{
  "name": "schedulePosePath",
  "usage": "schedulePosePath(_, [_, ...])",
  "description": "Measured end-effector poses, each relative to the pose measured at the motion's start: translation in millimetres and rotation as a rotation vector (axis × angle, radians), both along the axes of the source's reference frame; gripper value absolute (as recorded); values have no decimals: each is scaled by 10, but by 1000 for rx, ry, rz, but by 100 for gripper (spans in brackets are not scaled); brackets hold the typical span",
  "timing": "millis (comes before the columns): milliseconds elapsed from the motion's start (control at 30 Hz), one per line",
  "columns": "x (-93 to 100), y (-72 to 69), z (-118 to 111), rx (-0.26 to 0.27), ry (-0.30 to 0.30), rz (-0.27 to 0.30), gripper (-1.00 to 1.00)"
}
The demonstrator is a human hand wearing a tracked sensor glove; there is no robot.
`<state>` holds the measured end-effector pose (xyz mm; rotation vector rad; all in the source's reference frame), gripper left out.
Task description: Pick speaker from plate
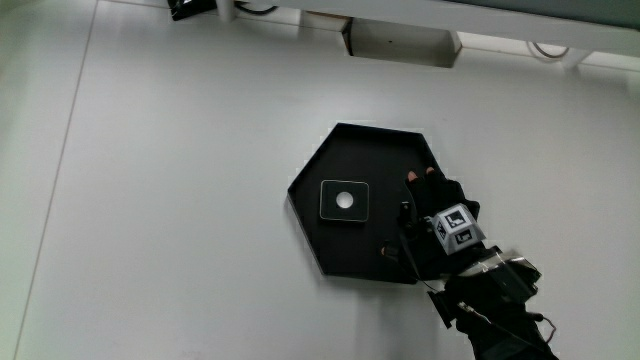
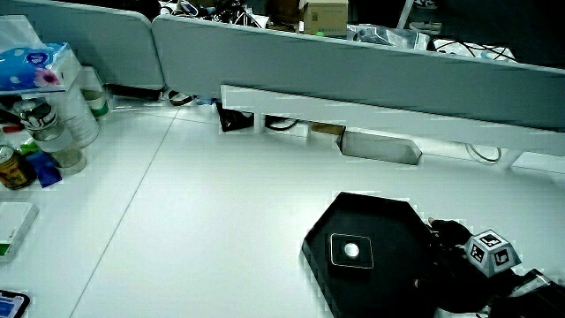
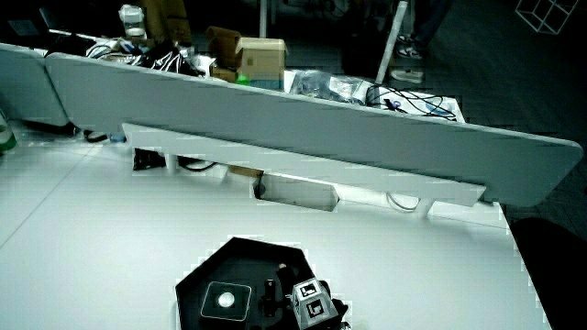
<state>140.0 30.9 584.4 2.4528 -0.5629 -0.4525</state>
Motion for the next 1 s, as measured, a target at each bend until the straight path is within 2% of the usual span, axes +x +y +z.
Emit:
schedulePosePath(100, [-123,-48,214,-167,68,-67,0])
schedulePosePath(133, [-159,-61,230,-183,65,-87,0])
schedulePosePath(167, [-179,-70,284,-223,81,-97,0])
schedulePosePath(233, [-205,-91,349,-246,113,-110,0])
schedulePosePath(300, [-219,-102,428,-293,143,-131,0])
schedulePosePath(367, [-171,-107,603,-343,203,-121,0])
schedulePosePath(433, [-124,-129,660,-370,232,-110,0])
schedulePosePath(533, [-39,-162,781,-414,307,-89,0])
schedulePosePath(667, [-18,-184,838,-476,339,-97,25])
schedulePosePath(733, [-39,-165,850,-421,320,-100,38])
schedulePosePath(800, [-70,-141,854,-340,328,-104,50])
schedulePosePath(833, [-90,-131,836,-303,307,-109,56])
schedulePosePath(867, [-106,-118,832,-290,310,-113,62])
schedulePosePath(933, [-147,-94,809,-253,279,-131,75])
schedulePosePath(1000, [-212,-76,776,-183,288,-154,88])
